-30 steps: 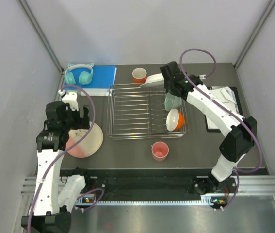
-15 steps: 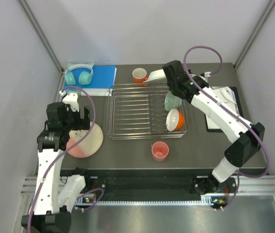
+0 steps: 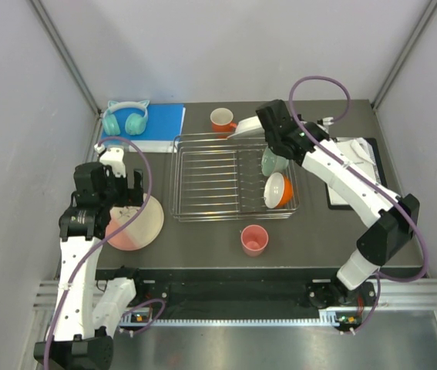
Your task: Load the mixed dishes into the dish rack
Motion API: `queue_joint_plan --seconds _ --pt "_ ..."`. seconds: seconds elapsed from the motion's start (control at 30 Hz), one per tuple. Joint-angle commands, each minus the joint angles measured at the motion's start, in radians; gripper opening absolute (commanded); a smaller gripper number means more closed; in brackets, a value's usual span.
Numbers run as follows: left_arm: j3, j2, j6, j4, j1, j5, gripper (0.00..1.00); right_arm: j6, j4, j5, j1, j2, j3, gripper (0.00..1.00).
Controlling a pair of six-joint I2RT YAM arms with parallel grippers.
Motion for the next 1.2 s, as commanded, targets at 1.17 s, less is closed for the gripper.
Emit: queue_joint_plan --seconds 1.17 --pt "0.036 -0.045 0.014 0.005 -0.002 -0.002 0.99 0.059 -0.194 -0.068 -0.048 0.154 0.294 0.0"
